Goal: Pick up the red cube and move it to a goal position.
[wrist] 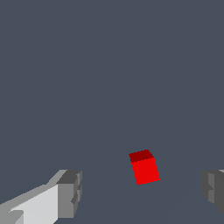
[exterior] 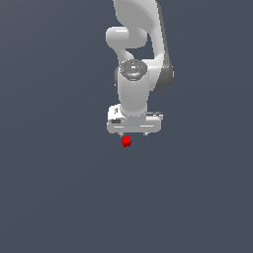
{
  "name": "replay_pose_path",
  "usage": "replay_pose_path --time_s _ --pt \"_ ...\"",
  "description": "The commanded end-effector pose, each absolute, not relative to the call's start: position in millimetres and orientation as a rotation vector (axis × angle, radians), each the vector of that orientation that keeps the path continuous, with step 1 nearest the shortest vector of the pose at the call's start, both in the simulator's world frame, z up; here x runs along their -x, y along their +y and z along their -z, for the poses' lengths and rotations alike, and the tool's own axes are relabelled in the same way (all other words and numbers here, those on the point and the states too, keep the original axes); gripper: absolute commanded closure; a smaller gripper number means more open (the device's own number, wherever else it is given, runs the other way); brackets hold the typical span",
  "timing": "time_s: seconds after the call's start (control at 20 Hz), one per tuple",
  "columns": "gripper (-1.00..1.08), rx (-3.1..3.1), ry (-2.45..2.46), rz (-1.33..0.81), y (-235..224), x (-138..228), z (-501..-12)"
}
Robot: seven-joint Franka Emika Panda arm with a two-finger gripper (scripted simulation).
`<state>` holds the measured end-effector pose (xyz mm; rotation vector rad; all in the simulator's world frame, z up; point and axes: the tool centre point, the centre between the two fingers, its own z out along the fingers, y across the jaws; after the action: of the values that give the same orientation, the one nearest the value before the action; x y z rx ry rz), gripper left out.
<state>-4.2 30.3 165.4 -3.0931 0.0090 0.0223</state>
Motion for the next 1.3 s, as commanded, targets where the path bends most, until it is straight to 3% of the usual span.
replay_pose_path --time_s 0.0,0.5,1.25 --pt "-0.92 3.093 0.009 -0.022 30 4 -165" --pt "-0.92 3.100 -0.059 -0.019 27 15 -142" --pt "-0.92 3.114 -0.337 -0.004 7 55 -44"
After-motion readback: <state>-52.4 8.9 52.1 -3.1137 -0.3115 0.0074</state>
